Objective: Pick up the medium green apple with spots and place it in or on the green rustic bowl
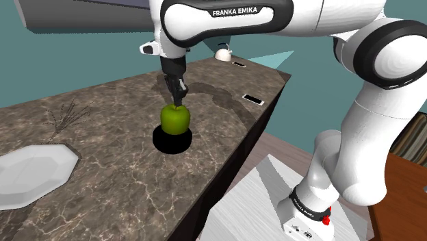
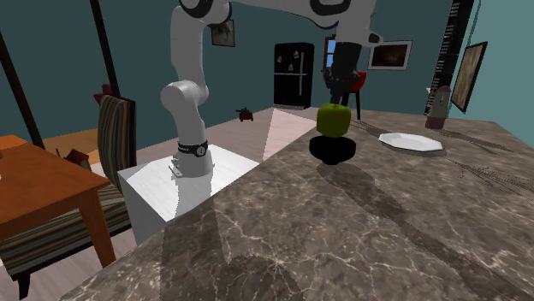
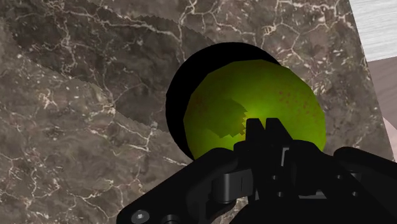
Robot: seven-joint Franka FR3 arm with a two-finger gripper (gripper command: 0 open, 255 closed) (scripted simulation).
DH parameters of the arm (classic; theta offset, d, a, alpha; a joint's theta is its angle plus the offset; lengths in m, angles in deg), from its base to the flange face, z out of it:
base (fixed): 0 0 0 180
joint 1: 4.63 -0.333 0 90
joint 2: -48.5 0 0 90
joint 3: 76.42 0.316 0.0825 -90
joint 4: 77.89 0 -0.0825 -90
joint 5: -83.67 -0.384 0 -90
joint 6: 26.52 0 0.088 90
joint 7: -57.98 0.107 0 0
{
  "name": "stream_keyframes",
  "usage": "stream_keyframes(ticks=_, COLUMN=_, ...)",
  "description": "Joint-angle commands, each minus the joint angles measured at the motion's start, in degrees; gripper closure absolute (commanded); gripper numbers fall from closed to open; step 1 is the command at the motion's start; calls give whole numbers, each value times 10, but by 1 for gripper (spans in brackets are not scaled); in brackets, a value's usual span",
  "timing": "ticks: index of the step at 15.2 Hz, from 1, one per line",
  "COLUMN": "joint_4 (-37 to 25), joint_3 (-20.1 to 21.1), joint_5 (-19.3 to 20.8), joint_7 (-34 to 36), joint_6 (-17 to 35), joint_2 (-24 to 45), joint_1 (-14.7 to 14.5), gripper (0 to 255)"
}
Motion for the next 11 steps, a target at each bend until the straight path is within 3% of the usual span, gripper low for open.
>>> stream_keyframes(ticks=1, joint_4=13, joint_3=0, joint_5=0, joint_7=1, joint_6=15, joint_2=1, joint_1=0, gripper=255)
stream_keyframes(ticks=11, joint_4=31, joint_3=0, joint_5=0, joint_7=3, joint_6=35, joint_2=4, joint_1=0, gripper=255)
